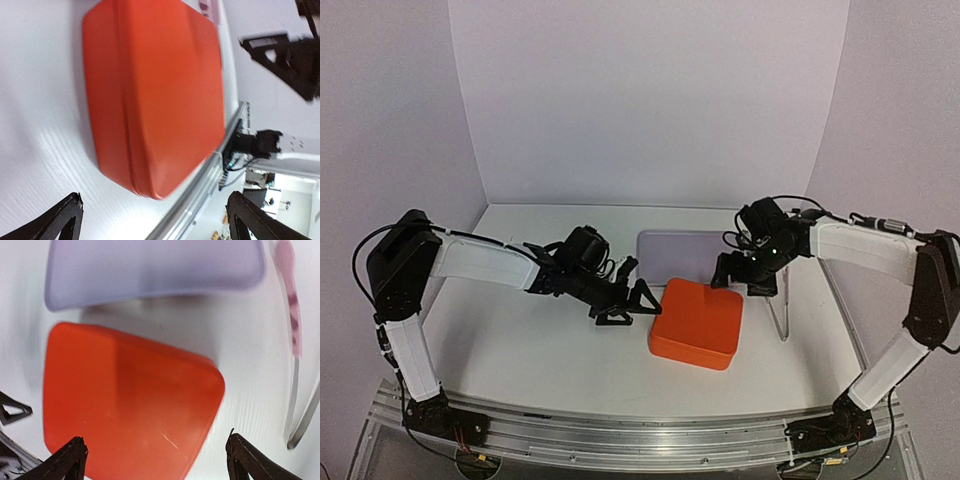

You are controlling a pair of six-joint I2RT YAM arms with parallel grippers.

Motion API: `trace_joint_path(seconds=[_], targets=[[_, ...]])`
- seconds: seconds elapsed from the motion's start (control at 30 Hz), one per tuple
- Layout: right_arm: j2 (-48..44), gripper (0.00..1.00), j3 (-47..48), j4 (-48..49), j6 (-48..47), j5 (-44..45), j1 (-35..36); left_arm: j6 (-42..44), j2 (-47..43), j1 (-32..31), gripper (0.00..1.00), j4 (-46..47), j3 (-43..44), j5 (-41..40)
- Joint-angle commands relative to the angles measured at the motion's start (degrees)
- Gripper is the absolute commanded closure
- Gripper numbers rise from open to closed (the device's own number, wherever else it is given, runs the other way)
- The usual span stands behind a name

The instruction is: Pack the cookies

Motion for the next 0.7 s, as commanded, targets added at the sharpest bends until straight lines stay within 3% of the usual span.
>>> trace_joint_path(seconds=[0.0, 0.13, 0.3, 0.67], targets=[[10.95, 0.08, 11.46, 0.62, -12.48, -8.36, -2.08, 0.31, -3.70, -0.73, 0.00, 18.43, -7.96, 15.88], [19.69, 0.09, 18.69, 0.39, -14.42, -13.67, -4.75, -0.32, -1.74, -3.12, 0.00, 22.67, -9.83, 20.18], [23.49, 0.09, 19.90, 0.34, -14.88, -19.99, -6.37, -3.18, 4.91, -3.37, 0.00, 22.55, -6.13, 20.02], [15.20, 0.12, 5.40, 0.96, -10.12, -26.47, -6.32, -10.23, 15.09, 1.27, 0.00, 29.41, 0.86, 19.99]])
